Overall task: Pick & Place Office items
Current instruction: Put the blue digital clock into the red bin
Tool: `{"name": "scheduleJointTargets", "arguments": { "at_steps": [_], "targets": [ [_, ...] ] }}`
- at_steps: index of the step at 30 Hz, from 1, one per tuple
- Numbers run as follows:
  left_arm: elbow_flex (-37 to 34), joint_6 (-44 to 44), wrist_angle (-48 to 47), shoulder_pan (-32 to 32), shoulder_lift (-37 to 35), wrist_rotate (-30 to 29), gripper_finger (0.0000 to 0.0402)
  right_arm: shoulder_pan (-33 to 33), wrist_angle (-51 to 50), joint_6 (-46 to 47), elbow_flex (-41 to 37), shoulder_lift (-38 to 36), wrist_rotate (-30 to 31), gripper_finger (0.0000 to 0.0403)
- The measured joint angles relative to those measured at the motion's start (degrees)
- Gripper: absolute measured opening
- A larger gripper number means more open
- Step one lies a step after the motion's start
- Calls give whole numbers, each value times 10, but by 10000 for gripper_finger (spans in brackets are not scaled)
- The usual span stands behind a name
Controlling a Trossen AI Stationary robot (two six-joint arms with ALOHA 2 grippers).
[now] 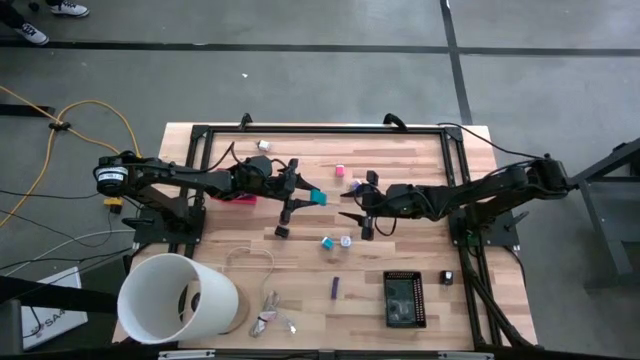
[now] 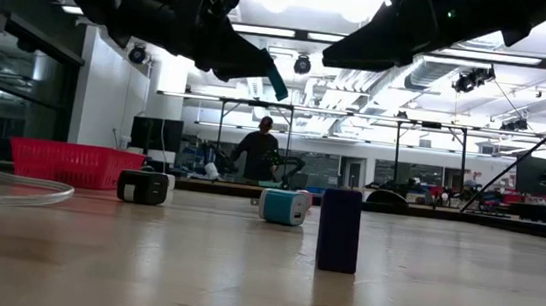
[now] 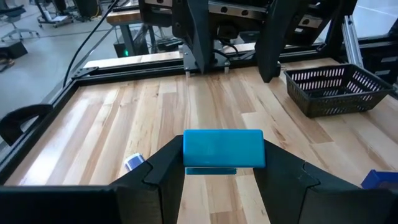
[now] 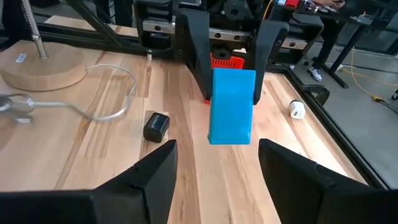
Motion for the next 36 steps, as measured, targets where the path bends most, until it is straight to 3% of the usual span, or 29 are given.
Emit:
{"name": "scheduleJointTargets", "arguments": {
  "at_steps": [5, 19, 23, 30, 36],
  "targets": [
    [0, -22, 0, 0, 0, -22, 161, 0, 0, 0, 0, 0, 0, 212],
    [0, -90, 0, -6, -7, -165, 161, 0, 0, 0, 0, 0, 0, 212],
    [0, -112, -56, -3, -46, -199, 161, 0, 0, 0, 0, 0, 0, 211],
    [0, -129, -219, 3, -141, -315, 161, 0, 0, 0, 0, 0, 0, 211],
    [0, -189, -333, 5, -196, -336, 161, 0, 0, 0, 0, 0, 0, 211]
  ]
}}
